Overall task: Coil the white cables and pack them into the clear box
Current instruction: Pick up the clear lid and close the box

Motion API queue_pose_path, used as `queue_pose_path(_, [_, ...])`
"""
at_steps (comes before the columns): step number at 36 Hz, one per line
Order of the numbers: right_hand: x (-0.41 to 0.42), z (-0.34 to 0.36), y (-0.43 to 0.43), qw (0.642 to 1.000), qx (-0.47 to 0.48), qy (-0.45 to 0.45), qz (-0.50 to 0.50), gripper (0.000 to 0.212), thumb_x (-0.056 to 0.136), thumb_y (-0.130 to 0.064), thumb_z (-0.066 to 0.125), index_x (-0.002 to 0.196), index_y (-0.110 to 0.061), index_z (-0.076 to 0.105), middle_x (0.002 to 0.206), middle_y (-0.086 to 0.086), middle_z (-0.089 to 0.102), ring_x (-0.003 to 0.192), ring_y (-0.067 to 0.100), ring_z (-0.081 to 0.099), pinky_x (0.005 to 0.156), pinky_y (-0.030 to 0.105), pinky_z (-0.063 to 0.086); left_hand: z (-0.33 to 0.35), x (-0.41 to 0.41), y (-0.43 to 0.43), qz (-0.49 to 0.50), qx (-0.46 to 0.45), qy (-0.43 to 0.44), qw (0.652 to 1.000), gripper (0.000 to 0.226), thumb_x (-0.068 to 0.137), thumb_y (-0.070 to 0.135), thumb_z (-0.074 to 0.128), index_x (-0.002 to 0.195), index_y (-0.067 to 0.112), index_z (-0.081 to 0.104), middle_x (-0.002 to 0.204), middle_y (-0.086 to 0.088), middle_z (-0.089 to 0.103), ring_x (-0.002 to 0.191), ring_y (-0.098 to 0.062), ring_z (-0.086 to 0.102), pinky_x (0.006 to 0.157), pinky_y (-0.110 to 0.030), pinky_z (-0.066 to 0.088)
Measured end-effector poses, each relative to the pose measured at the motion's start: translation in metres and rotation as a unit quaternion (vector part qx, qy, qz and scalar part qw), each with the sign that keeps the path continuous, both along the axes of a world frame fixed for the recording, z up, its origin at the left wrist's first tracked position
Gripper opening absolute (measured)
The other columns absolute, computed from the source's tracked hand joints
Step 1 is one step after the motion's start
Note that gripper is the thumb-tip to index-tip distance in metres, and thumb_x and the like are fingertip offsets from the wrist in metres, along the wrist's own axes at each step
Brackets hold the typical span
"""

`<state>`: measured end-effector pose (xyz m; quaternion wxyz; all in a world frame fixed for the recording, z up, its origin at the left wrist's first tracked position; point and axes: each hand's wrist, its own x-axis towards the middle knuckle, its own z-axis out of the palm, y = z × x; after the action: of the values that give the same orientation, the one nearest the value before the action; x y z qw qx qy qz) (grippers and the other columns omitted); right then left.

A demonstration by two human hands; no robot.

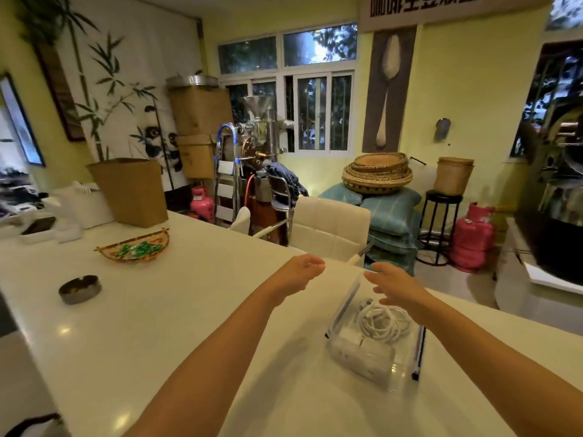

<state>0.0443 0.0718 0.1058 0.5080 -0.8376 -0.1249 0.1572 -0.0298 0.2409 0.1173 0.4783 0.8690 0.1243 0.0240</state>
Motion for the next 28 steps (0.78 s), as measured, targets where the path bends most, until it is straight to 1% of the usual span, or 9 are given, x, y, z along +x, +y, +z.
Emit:
queue_pose_path(5, [-0.015, 0.003, 0.02, 1.0, 0.006, -0.005, 0.023, 0.05, 0.095, -0.027, 0.046, 0.141, -0.013, 0.032, 0.146, 0.011, 0.037, 0.13, 0.03, 0.041, 0.099, 0.041, 0.041, -0.002, -0.025, 0.016, 0.044, 0.01, -0.035, 0.998, 0.035, 0.095, 0.025, 0.043, 0.126, 0.01, 0.051, 0.13, -0.01, 0.053, 0.105, -0.015, 0.048, 0.089, -0.027, 0.039])
queue_pose_path(9, [-0.026, 0.003, 0.035, 0.999, 0.006, -0.008, 0.037, 0.049, 0.095, -0.026, 0.047, 0.14, -0.012, 0.033, 0.144, 0.014, 0.04, 0.128, 0.031, 0.044, 0.102, 0.04, 0.04, -0.004, -0.044, 0.03, 0.065, 0.027, -0.025, 0.997, 0.034, 0.096, 0.021, 0.041, 0.127, 0.011, 0.05, 0.134, -0.009, 0.05, 0.118, -0.021, 0.048, 0.093, -0.027, 0.038])
queue_pose_path(12, [-0.035, 0.003, 0.045, 0.999, 0.015, 0.0, 0.047, 0.048, 0.095, -0.024, 0.048, 0.139, -0.012, 0.035, 0.143, 0.015, 0.041, 0.128, 0.032, 0.044, 0.102, 0.041, 0.04, -0.006, -0.058, 0.037, 0.071, 0.033, -0.016, 0.997, 0.034, 0.096, 0.021, 0.041, 0.127, 0.011, 0.049, 0.135, -0.01, 0.049, 0.122, -0.023, 0.047, 0.098, -0.03, 0.039])
queue_pose_path(15, [-0.042, 0.005, 0.052, 0.998, 0.028, 0.006, 0.051, 0.047, 0.095, -0.023, 0.048, 0.138, -0.011, 0.036, 0.143, 0.015, 0.04, 0.128, 0.033, 0.043, 0.103, 0.043, 0.039, -0.008, -0.065, 0.04, 0.067, 0.039, -0.012, 0.997, 0.034, 0.097, 0.022, 0.04, 0.128, 0.012, 0.049, 0.136, -0.009, 0.049, 0.123, -0.024, 0.046, 0.104, -0.035, 0.037])
queue_pose_path(19, [-0.046, 0.008, 0.046, 0.999, 0.031, 0.002, 0.045, 0.046, 0.096, -0.024, 0.045, 0.139, -0.012, 0.034, 0.144, 0.014, 0.04, 0.129, 0.032, 0.043, 0.105, 0.043, 0.038, -0.01, -0.064, 0.037, 0.053, 0.042, -0.021, 0.997, 0.034, 0.096, 0.024, 0.04, 0.127, 0.013, 0.049, 0.135, -0.007, 0.049, 0.122, -0.022, 0.047, 0.101, -0.034, 0.039])
queue_pose_path(21, [-0.046, 0.009, 0.035, 0.999, 0.034, -0.005, 0.037, 0.046, 0.096, -0.026, 0.044, 0.139, -0.012, 0.034, 0.143, 0.013, 0.041, 0.127, 0.031, 0.044, 0.102, 0.04, 0.039, -0.012, -0.059, 0.031, 0.038, 0.04, -0.029, 0.998, 0.034, 0.096, 0.024, 0.041, 0.126, 0.013, 0.05, 0.132, -0.007, 0.051, 0.116, -0.02, 0.049, 0.097, -0.033, 0.041])
queue_pose_path(23, [-0.046, 0.012, 0.025, 0.999, 0.037, -0.011, 0.027, 0.046, 0.096, -0.026, 0.043, 0.139, -0.013, 0.035, 0.142, 0.012, 0.042, 0.125, 0.03, 0.046, 0.095, 0.036, 0.041, -0.013, -0.054, 0.024, 0.028, 0.03, -0.041, 0.998, 0.032, 0.095, 0.023, 0.042, 0.124, 0.013, 0.051, 0.129, -0.008, 0.053, 0.109, -0.018, 0.05, 0.093, -0.032, 0.041])
queue_pose_path(25, [-0.047, 0.015, 0.012, 0.999, 0.041, -0.018, 0.007, 0.045, 0.096, -0.025, 0.043, 0.139, -0.013, 0.036, 0.14, 0.011, 0.044, 0.122, 0.029, 0.047, 0.092, 0.036, 0.042, -0.014, -0.047, 0.014, 0.014, 0.025, -0.052, 0.998, 0.031, 0.095, 0.021, 0.043, 0.124, 0.012, 0.052, 0.128, -0.009, 0.053, 0.108, -0.017, 0.049, 0.094, -0.032, 0.041])
queue_pose_path(28, [-0.047, 0.019, -0.011, 0.999, 0.036, -0.023, -0.019, 0.043, 0.097, -0.025, 0.04, 0.137, -0.011, 0.036, 0.139, 0.011, 0.043, 0.123, 0.029, 0.046, 0.097, 0.039, 0.041, -0.014, -0.035, -0.005, -0.014, 0.009, -0.061, 0.998, 0.031, 0.096, 0.021, 0.042, 0.124, 0.012, 0.051, 0.129, -0.008, 0.052, 0.11, -0.016, 0.049, 0.097, -0.033, 0.04])
